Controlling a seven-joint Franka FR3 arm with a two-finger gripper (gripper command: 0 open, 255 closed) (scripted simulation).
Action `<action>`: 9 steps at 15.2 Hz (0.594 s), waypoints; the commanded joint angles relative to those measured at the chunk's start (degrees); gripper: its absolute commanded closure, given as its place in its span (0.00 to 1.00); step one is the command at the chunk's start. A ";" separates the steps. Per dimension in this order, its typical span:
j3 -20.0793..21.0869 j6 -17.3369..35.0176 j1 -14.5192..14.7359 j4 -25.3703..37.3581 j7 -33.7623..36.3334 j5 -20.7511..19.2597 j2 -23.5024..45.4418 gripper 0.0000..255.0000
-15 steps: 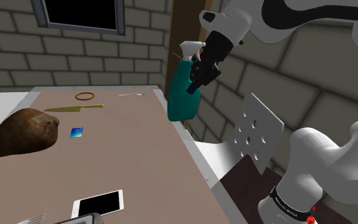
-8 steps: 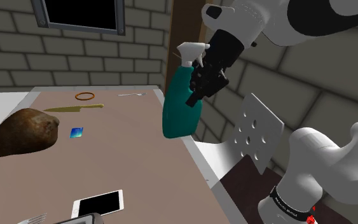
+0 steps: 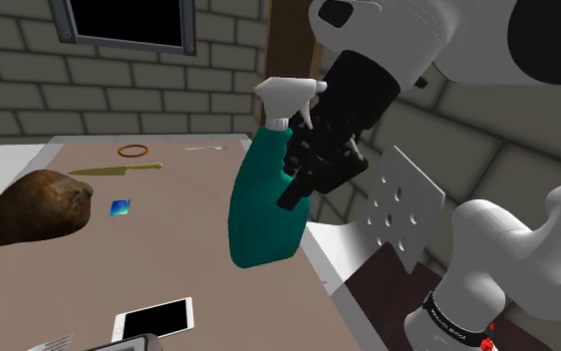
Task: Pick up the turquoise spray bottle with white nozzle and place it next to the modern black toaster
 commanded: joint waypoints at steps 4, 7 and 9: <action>6.68 1.69 0.80 2.37 7.27 0.08 2.50 1.00; 10.89 2.71 0.85 4.79 11.78 -0.49 5.05 1.00; 13.76 3.29 0.68 6.72 14.88 -1.19 7.00 1.00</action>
